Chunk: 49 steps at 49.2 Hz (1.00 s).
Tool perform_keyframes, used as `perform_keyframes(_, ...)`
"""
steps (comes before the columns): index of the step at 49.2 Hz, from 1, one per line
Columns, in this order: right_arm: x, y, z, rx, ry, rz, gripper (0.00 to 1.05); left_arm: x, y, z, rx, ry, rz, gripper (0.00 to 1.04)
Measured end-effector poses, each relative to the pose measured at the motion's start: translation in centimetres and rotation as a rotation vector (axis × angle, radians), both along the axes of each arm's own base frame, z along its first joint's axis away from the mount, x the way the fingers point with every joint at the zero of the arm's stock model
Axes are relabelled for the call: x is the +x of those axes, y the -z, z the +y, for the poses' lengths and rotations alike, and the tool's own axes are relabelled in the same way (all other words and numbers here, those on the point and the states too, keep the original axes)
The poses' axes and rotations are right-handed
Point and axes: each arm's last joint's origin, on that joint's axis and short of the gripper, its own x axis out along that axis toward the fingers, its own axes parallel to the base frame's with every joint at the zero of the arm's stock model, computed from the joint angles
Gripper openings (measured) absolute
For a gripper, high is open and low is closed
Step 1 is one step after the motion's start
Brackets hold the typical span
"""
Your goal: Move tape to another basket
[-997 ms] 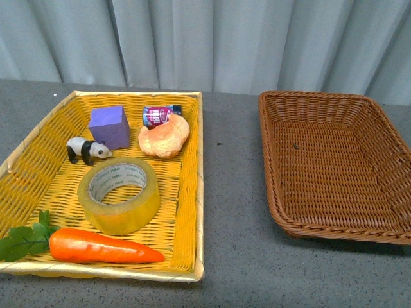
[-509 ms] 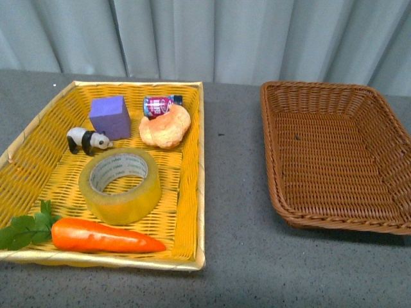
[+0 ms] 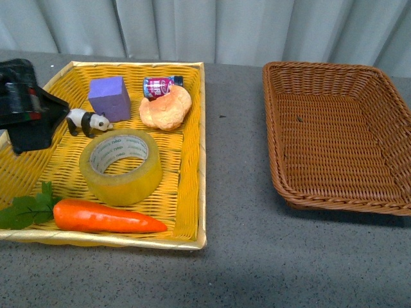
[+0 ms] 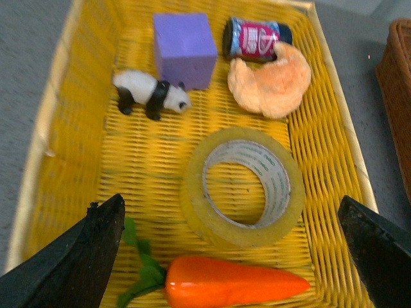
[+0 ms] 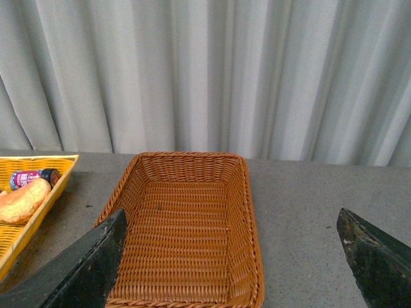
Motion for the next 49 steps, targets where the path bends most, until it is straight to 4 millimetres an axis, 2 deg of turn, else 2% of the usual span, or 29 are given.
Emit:
perform_keyframes(11,0.0,0.0,0.0,0.000,0.000,0.000,0.96,3.3,2.1,-0.9,0.002,-0.025,0.132,0.98)
perform_keyframes(20,0.0,0.0,0.0,0.000,0.000,0.000,0.96,5.1,4.1,-1.3,0.052,-0.055,0.243,0.98)
perform_keyframes(49,0.0,0.0,0.0,0.000,0.000,0.000,0.96,7.7,6.1,-0.9,0.056,-0.100,0.399,0.98)
